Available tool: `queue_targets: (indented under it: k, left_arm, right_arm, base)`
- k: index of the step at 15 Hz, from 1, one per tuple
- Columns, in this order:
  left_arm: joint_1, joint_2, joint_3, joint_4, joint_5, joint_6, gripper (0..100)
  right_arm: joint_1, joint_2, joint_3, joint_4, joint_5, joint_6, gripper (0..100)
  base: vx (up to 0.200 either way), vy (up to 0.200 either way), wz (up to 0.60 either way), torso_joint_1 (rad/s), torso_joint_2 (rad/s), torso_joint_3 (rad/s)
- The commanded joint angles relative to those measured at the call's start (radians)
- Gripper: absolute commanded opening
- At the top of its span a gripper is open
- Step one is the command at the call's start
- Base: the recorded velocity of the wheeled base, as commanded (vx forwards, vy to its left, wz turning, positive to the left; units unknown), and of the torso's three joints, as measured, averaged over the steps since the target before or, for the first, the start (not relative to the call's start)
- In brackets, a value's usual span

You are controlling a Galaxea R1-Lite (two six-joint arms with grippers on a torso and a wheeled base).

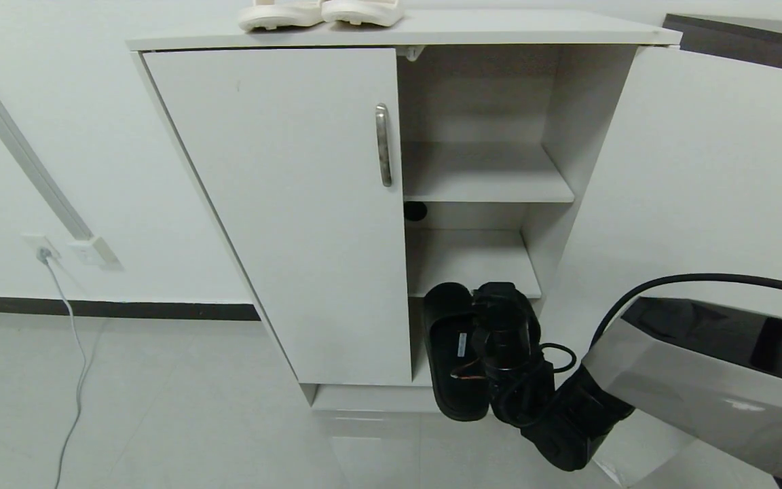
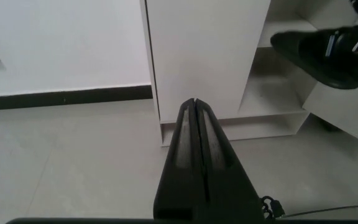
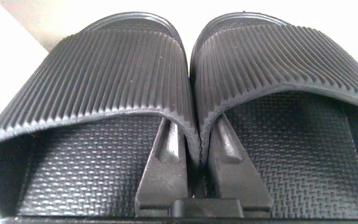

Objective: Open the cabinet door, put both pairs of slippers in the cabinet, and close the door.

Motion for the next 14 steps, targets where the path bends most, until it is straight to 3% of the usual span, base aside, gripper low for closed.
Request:
queue_targets:
  k: [1, 7, 14]
  left_arm:
    - [0.001, 0.002, 0.000, 0.000, 0.000, 0.000, 0]
    - [0.001, 0.002, 0.000, 0.000, 0.000, -0.002, 0]
    - [0.001, 0.002, 0.000, 0.000, 0.000, -0.005, 0]
  right_arm:
    - [-0.014, 0.033, 0.026, -0.027, -0.002, -0.025, 0]
    - [-0.014, 0.025, 0.026, -0.030, -0.007, -0.025, 0]
    - [-0.022, 0.016, 0.024, -0.030, -0.010, -0.028, 0]
  base:
    - [0.000, 0.000, 0.00, 0.000, 0.00, 0.000]
    - [0.000, 0.000, 0.00, 0.000, 0.00, 0.000]
    - [0.200, 0.000, 0.00, 0.000, 0.00, 0.002]
